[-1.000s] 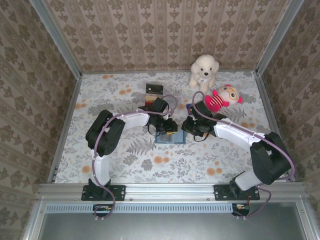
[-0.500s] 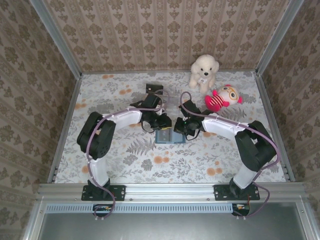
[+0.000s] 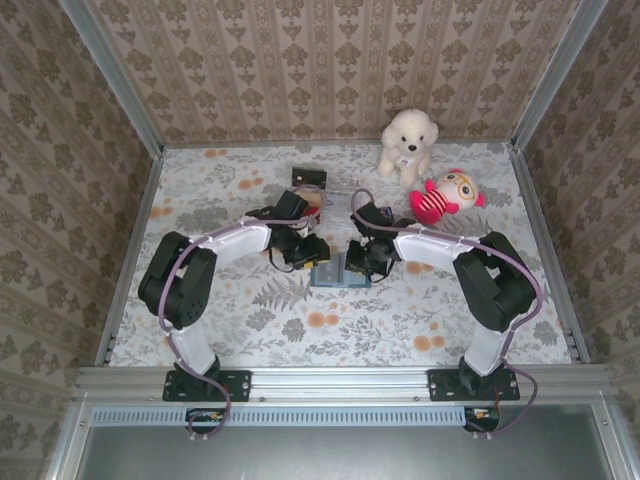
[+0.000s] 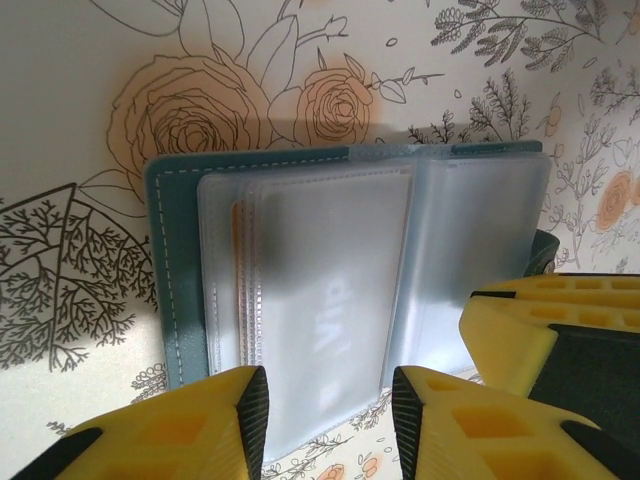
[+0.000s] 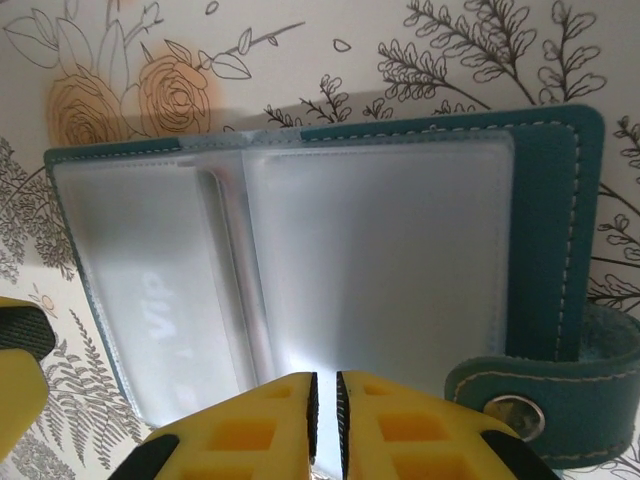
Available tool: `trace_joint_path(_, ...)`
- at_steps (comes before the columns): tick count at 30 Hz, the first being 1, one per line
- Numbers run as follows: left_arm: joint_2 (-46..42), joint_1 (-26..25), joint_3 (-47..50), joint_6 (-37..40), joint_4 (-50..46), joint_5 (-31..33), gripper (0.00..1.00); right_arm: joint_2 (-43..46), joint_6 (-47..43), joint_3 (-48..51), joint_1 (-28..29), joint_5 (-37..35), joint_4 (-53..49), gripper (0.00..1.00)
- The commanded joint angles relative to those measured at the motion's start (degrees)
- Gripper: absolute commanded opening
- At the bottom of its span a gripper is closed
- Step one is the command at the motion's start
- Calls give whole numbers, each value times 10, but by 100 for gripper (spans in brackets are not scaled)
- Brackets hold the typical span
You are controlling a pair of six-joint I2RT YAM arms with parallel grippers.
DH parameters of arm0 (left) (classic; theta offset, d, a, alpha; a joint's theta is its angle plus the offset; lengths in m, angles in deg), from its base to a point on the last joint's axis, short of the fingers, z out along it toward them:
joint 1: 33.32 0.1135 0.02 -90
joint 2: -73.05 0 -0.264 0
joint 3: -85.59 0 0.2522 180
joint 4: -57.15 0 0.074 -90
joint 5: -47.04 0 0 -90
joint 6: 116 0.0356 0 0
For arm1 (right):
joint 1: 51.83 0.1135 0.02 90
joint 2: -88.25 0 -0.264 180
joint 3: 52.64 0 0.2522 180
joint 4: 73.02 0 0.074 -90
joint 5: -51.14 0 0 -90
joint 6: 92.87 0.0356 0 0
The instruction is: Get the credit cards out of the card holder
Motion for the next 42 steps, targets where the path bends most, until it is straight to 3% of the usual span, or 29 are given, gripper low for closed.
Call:
trace_joint_path(1,18,-7,-7,-3,-19,8,40,-11,-9,-16,3,3,-27,16)
trace_joint_path(11,38,-16,-26,3,-36,22,42,-24,-13,-17,4,5,-28,17)
trace_joint_path(16,33,-18,-30,3,-38,23,36,-33,-15,-16,5,8,-28,17)
trace_joint_path(31,22,-22,-50,13,-72,60,35,-68,-28,-28,8,15,-35,17)
trace_joint_path(42,36,-27,-54,11,-59,49,27,-76,-27,-25,8,12,-33,16)
